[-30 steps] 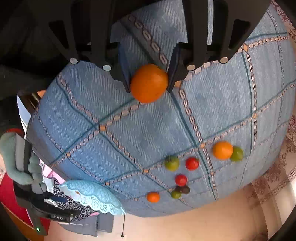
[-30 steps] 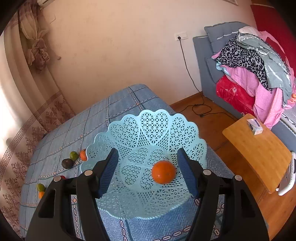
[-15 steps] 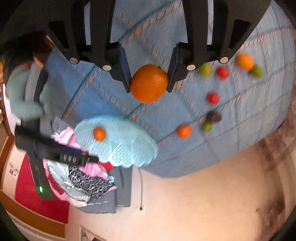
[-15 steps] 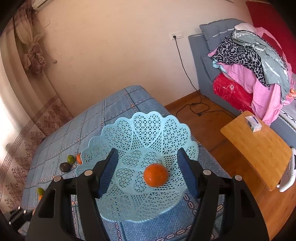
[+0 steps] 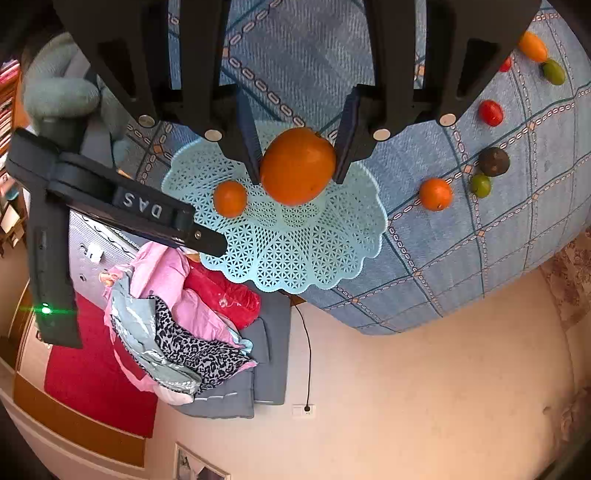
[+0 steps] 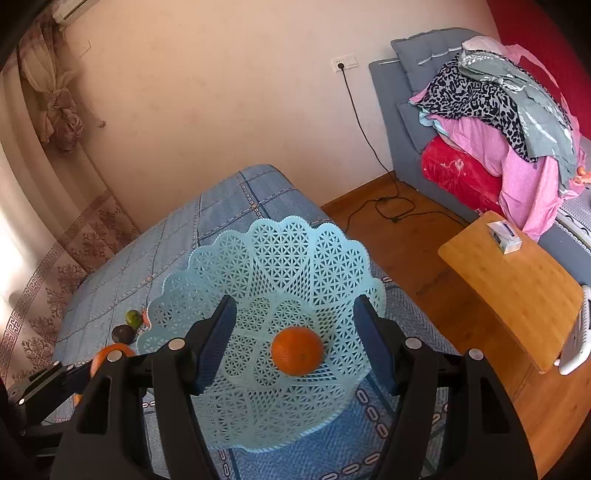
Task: Organize fruits
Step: 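Carry the orange into the basket and open the left tool, then move the left tool to a green lime while the right tool moves to an orange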
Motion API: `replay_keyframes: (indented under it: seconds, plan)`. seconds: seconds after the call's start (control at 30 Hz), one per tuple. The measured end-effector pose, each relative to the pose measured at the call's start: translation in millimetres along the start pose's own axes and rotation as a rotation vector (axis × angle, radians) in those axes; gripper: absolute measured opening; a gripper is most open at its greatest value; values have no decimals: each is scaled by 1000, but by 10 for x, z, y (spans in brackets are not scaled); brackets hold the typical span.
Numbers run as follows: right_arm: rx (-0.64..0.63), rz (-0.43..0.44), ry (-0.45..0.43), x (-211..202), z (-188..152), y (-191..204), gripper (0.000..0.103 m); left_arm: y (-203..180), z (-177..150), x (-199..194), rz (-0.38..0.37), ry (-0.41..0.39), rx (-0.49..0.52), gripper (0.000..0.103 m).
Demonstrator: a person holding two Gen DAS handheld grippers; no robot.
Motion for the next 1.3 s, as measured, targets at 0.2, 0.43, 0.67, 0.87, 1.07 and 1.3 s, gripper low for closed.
replay_keyframes:
  seconds: [0.2,0.43,0.67,0.87,1.07,1.3]
  plan:
    - [6,-2,2,14,-7,-10,68,73,2,-19,28,-32,-19,80]
    - [-4,3,5,21,-26,17,68,217,-43,-97,65,-31,-59,83]
    - [-17,18,-20,-38,-19,61,68,374,-81,-265,113,-57,-81,88]
    - [-60,16,-53,-96,-39,141,75,605,-125,-452,152,-79,-133,88]
    - [-140,26,-110,-204,-85,318,83,871,-196,-677,197,-108,-186,89]
    - [-206,58,-145,-298,-147,502,84,1213,-354,-938,269,-132,-247,90]
Point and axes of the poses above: each gripper's, at about its wrist camera, not at the fingertips, and x roughly the way its jaws point, y to its left, z to its top, the point moved 4 cm from there along x, roughly the way its jaws point, and after that the axes turned 10 degrees about y, right-handed, at the moved point
